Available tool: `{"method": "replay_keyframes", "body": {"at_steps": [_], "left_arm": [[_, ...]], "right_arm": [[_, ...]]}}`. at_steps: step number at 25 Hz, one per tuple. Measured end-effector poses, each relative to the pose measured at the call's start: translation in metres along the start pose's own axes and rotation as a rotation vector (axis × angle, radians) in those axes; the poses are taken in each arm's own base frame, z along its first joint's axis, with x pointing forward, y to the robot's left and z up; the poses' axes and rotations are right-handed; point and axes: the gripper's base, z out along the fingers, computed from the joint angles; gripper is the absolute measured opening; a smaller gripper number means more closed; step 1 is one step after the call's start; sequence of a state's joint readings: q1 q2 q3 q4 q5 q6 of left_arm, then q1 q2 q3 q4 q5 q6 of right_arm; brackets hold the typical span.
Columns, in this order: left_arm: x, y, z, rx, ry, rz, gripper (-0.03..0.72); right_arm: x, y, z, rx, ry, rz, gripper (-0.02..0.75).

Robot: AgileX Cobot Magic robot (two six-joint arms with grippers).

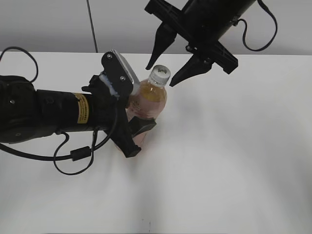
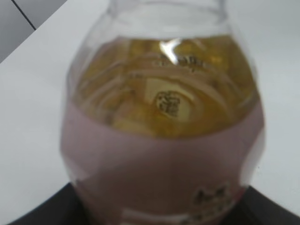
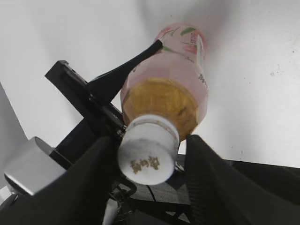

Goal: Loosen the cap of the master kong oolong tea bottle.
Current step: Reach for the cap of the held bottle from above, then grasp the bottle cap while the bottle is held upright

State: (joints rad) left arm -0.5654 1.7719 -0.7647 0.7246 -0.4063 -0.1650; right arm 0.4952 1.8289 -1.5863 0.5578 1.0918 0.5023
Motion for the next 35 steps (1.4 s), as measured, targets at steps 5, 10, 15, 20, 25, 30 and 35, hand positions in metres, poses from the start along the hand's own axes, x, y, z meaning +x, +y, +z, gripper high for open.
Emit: {"method": "replay_keyframes", "body": {"at_steps": [5,10,15,20,25,30,35], "left_arm": [[0.0,0.0,0.0,0.0,0.0,0.001,0.395],[0.0003,0.0,0.0,0.0,0.003,0.002,0.395],[0.0003,-0.0001,0.0,0.001,0.004,0.005,0.395],[0.0002,-0.0004,0.0001,0.003,0.004,0.01,0.395],[0.0001,-0.0008,0.0001,0.004,0.004,0.015,0.395],[-0.0011,-0.001,0.0001,0.006,-0.01,0.014,0.395],[-0.0009,0.0,0.0005,0.002,-0.016,-0.006,0.395]], "right_arm": [[-0.0005,-0.0004,0.0012,0.002,0.001,-0.002,0.289],[-0.0008,-0.0009,0.0012,0.007,-0.001,-0.079,0.278],[-0.0011,-0.0016,0.0012,0.016,-0.003,-0.308,0.278],[-0.0008,-0.0023,0.001,0.023,0.007,-0.732,0.278],[-0.0007,-0.0026,0.001,0.024,0.016,-1.218,0.278],[-0.0012,-0.0017,0.0007,0.02,0.011,-1.672,0.278],[-0.0029,0.001,0.0004,0.022,-0.022,-2.079,0.273]]}}
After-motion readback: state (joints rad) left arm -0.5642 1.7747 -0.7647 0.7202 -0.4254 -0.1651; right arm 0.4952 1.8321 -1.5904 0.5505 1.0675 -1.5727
